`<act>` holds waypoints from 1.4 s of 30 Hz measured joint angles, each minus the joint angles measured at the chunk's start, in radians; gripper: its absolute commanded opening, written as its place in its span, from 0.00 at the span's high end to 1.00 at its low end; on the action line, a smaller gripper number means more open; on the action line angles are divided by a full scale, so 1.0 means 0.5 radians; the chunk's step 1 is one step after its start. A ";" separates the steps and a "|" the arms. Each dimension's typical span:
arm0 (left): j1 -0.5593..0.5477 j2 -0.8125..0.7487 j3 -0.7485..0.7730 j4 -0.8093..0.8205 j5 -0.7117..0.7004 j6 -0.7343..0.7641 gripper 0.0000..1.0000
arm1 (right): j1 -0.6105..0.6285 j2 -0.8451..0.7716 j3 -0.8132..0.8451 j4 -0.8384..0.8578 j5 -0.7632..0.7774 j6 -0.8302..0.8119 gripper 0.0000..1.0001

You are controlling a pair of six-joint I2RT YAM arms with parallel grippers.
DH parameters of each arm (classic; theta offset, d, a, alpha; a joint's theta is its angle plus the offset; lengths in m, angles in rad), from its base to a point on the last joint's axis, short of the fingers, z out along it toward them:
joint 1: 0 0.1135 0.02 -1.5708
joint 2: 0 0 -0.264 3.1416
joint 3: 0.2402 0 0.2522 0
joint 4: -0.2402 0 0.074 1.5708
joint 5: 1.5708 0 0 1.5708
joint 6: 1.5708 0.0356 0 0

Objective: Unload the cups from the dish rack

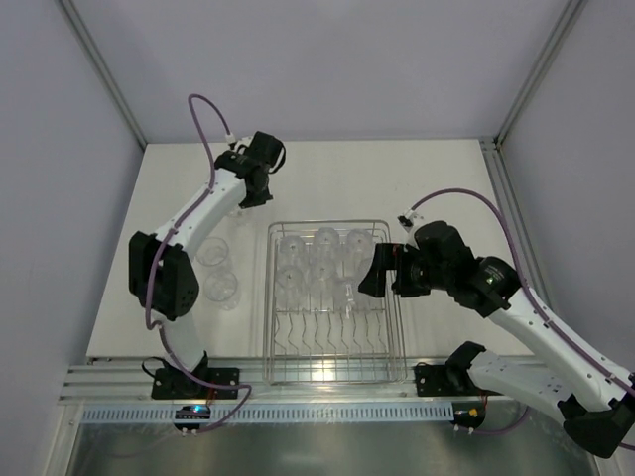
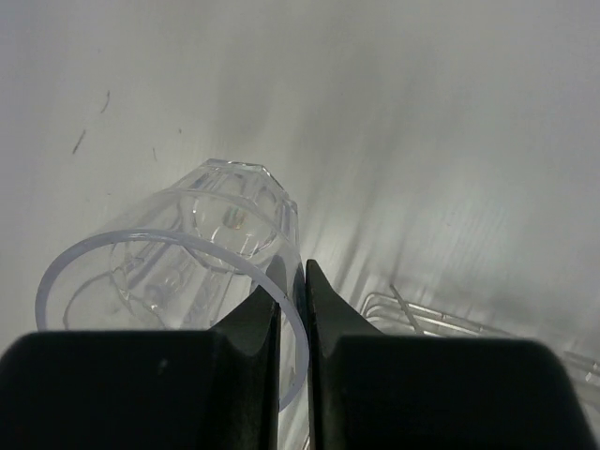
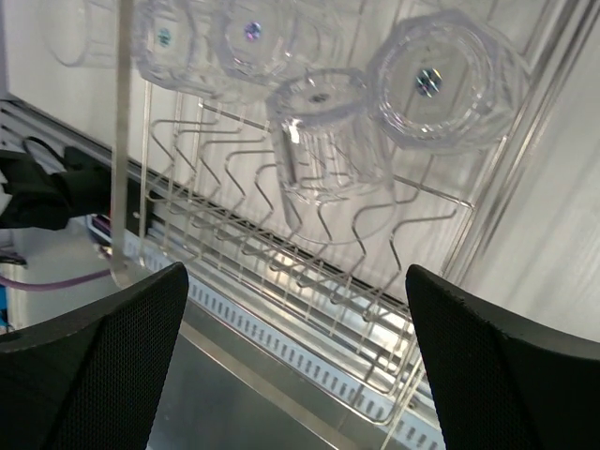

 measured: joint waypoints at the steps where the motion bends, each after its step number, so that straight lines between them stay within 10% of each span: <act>1: 0.028 0.079 0.060 -0.017 -0.016 0.030 1.00 | 0.013 0.009 0.001 -0.043 0.030 -0.021 0.00; 21: 0.304 0.426 -0.055 0.008 0.040 0.197 1.00 | 0.470 0.591 0.167 -0.189 0.455 -0.234 0.00; 31: 0.331 0.441 -0.168 0.086 0.114 0.211 0.29 | 0.519 0.888 0.180 0.060 0.626 -0.237 0.00; 42: 0.337 0.315 -0.230 0.083 0.185 0.181 0.14 | 0.528 1.055 0.127 0.314 0.671 -0.207 0.00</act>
